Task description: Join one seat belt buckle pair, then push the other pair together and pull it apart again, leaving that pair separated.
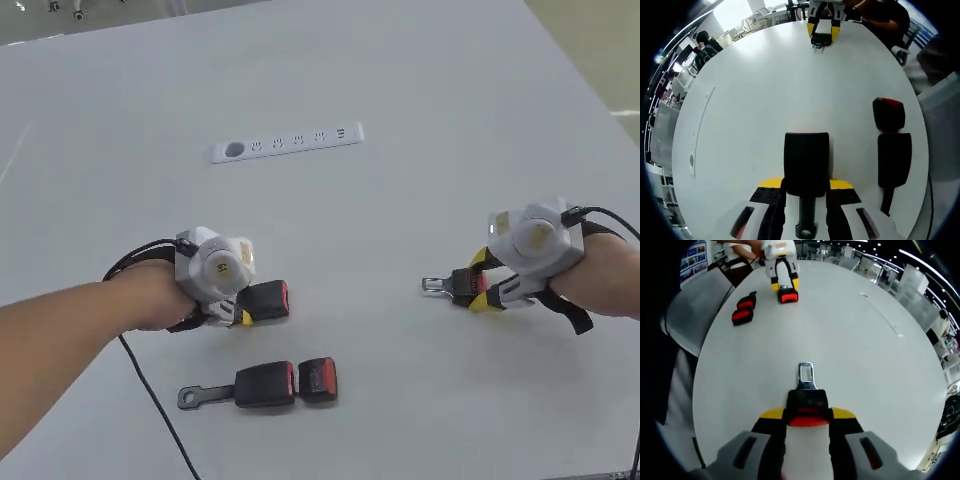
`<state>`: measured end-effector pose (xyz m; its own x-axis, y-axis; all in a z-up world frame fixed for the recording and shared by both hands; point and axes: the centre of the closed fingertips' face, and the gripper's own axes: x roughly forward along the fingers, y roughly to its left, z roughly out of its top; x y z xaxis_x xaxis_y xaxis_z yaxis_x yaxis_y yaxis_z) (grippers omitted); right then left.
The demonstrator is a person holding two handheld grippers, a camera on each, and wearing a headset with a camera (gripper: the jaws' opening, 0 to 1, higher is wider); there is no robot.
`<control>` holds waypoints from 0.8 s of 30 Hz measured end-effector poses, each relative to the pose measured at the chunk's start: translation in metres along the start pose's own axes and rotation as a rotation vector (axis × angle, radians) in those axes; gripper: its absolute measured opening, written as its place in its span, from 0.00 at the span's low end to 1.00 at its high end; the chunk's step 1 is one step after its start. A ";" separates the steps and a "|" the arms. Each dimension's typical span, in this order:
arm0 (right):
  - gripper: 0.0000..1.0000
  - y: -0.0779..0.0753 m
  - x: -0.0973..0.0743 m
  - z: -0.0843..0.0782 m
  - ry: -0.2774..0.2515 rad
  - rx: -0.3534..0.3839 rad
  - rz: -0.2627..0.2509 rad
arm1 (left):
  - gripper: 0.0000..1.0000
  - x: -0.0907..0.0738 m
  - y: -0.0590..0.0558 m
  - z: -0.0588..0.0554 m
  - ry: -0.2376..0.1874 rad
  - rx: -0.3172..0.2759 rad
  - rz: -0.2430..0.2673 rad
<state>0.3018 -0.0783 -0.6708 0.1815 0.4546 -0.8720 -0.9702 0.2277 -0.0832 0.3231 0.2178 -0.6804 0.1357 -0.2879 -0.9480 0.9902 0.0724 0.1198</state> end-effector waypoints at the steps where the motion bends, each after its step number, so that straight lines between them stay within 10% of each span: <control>1: 0.32 0.000 0.000 0.001 0.005 -0.011 0.001 | 0.31 0.000 0.000 0.000 0.000 0.001 0.000; 24: 0.32 0.014 0.046 0.080 -0.085 -0.086 0.036 | 0.31 0.001 -0.001 0.001 0.032 0.035 -0.003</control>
<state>0.3093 0.0154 -0.6738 0.1559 0.5333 -0.8314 -0.9858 0.1366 -0.0972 0.3221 0.2164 -0.6809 0.1322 -0.2577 -0.9571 0.9912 0.0383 0.1266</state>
